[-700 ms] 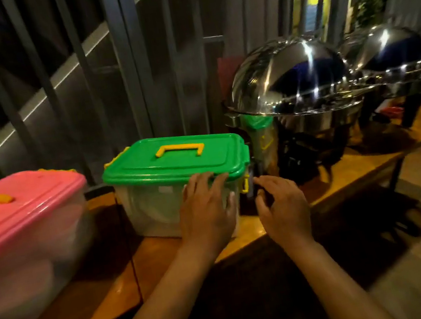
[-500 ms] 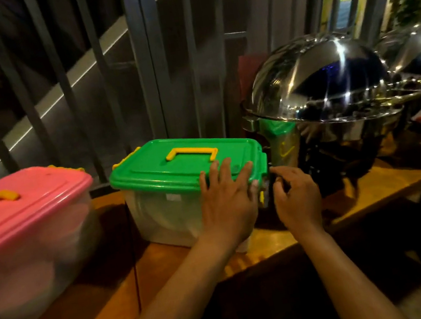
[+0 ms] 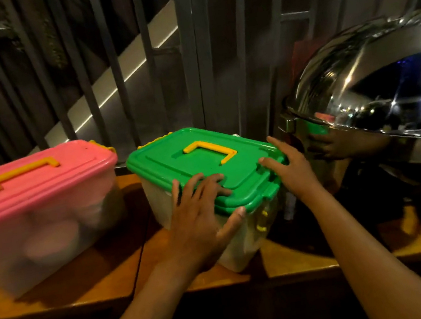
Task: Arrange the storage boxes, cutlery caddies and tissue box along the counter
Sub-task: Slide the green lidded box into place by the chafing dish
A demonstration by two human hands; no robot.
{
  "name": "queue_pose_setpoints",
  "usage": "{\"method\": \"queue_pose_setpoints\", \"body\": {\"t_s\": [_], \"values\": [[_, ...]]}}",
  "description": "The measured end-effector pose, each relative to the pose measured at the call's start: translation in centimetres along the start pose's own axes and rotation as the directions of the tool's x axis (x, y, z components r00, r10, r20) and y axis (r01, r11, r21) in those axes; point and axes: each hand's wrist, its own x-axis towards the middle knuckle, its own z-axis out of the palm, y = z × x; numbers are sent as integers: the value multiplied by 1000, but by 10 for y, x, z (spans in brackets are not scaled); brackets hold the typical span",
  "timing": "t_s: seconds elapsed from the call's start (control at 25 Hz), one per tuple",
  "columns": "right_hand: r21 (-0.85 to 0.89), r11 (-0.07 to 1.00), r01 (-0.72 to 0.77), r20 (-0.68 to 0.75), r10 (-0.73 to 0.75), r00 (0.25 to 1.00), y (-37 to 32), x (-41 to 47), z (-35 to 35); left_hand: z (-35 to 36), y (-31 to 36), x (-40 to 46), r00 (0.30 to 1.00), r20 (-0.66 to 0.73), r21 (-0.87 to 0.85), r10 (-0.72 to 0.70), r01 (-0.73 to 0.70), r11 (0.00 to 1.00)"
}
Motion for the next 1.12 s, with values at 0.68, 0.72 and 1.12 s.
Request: {"method": "queue_pose_setpoints", "body": {"t_s": [0.68, 0.72, 1.12], "values": [[-42, 987, 156, -194, -161, 968, -37, -96, 45, -33, -44, 27, 712, 201, -782, -673, 531, 328], [-44, 984, 170, -192, -176, 966, -40, -97, 48, -35, -49, 28, 709, 228, -793, -667, 532, 295], [-71, 985, 157, -165, -167, 972, -50, -96, 60, -37, -73, 32, 762, 225, -788, -608, 509, 346]]}}
